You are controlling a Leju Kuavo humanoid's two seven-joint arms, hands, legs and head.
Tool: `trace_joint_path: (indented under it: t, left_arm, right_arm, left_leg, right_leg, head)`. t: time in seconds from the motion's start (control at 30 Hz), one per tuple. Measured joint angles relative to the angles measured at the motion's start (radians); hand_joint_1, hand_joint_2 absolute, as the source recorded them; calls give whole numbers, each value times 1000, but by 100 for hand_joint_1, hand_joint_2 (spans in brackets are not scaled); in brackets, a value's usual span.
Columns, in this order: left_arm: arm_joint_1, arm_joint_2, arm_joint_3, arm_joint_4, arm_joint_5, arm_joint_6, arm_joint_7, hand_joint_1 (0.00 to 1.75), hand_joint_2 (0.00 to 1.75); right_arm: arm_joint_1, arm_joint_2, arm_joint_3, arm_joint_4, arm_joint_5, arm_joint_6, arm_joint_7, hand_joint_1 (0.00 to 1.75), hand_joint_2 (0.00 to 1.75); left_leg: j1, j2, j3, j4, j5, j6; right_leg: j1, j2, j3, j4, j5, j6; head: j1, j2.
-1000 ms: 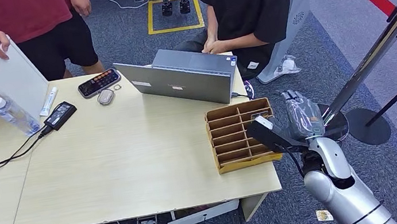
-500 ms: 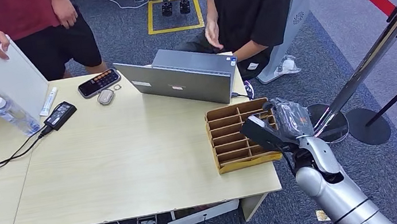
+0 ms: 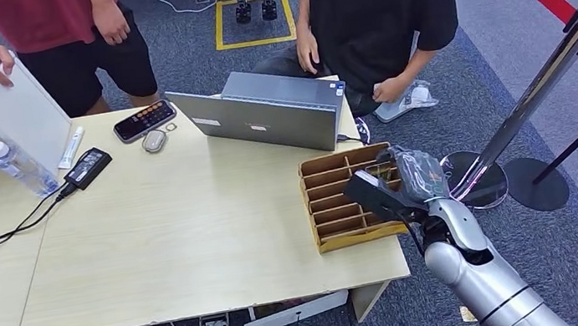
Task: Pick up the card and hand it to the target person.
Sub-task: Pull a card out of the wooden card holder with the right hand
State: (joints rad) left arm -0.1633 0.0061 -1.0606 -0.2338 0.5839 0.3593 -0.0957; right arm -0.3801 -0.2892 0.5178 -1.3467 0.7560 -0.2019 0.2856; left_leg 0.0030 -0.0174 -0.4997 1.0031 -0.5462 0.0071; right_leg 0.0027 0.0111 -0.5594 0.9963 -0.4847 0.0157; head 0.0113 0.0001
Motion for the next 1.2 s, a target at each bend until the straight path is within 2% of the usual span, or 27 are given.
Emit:
trace_joint_path:
  t: [0.43,0.93,1.2]
  left_arm:
    - [-2,-1,-6,0,-16,-5,6,0,0]
    - [-6,-1,-7,0,-24,-6,6,0,0]
    - [-6,-1,-7,0,-25,-6,6,0,0]
  right_arm:
    - [-43,3,24,22,55,7,33,75,175]
    - [-47,3,54,72,104,19,45,79,175]
    - [-47,3,67,91,116,29,47,95,175]
  left_leg:
    - [0,0,0,0,0,0]
    - [0,0,0,0,0,0]
    - [0,0,0,0,0,0]
  right_leg:
    - [0,0,0,0,0,0]
    - [0,0,0,0,0,0]
    - [0,0,0,0,0,0]
  head:
    - [0,0]
    - [0,0]
    - [0,0]
